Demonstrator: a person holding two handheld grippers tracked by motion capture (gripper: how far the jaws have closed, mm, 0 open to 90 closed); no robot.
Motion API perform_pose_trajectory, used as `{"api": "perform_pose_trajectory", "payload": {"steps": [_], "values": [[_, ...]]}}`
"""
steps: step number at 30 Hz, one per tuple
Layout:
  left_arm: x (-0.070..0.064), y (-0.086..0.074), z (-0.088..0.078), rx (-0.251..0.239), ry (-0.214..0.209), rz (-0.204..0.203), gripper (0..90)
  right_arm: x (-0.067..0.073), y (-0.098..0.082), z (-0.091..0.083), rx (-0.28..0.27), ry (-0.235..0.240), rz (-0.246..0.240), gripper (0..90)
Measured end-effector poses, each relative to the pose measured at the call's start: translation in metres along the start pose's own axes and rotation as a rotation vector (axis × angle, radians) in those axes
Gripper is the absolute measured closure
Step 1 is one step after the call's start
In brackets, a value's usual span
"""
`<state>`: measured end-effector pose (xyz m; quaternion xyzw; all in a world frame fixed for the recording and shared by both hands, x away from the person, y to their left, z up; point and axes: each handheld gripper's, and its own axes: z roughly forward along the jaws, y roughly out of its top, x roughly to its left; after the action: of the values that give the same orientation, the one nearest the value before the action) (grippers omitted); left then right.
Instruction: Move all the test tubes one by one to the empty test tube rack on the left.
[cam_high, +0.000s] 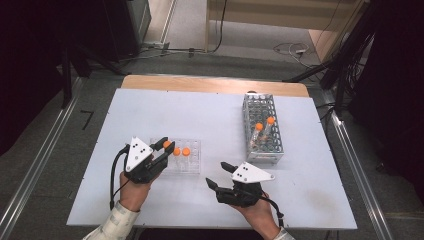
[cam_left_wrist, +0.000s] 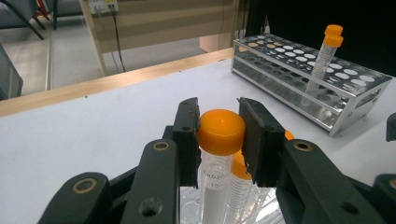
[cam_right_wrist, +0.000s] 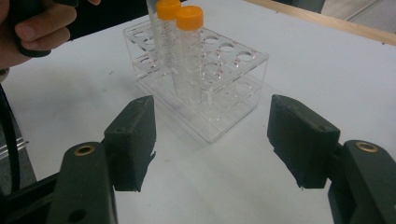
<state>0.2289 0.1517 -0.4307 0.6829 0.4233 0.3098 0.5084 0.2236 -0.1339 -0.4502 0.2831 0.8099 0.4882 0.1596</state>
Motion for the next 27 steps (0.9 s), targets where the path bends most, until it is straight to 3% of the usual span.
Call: {"api": "perform_pose_trajectory", "payload": {"steps": [10, 15, 22, 27], "values": [[0.001, -0.001, 0.0, 0.005, -0.026, -0.025, 65.0, 0.001, 0.0, 0.001, 0.004, -0.003, -0.003, 31.1], [0.001, 0.0, 0.0, 0.003, -0.048, -0.036, 58.2, 0.0, 0.0, 0.0, 0.002, -0.004, -0.003, 31.1], [0.0, 0.001, 0.0, -0.006, -0.058, -0.06, 32.4, -0.005, 0.0, -0.001, -0.003, -0.02, 0.019, 31.1], [0.002, 0.001, 0.002, 0.009, -0.056, -0.081, 22.9, -0.011, 0.0, -0.003, -0.006, -0.041, 0.027, 31.1]]}}
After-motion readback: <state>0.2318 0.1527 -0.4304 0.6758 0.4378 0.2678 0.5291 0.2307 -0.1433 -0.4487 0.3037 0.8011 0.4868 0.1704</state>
